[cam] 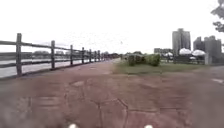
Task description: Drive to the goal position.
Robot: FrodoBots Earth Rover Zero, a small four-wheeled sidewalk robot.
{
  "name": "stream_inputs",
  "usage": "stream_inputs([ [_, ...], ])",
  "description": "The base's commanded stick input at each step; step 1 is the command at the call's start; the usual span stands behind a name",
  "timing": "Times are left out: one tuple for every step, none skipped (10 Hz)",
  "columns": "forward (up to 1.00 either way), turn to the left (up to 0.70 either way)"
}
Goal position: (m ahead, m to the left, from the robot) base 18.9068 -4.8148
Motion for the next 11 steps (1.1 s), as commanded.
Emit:
stream_inputs([
  [0.97, 0.00],
  [0.97, 0.00],
  [0.97, 0.00],
  [0.97, 0.00],
  [0.97, 0.00],
  [0.97, 0.00],
  [0.97, 0.00],
  [0.97, 0.00],
  [0.97, 0.00],
  [0.97, 0.00],
  [0.97, 0.00],
])
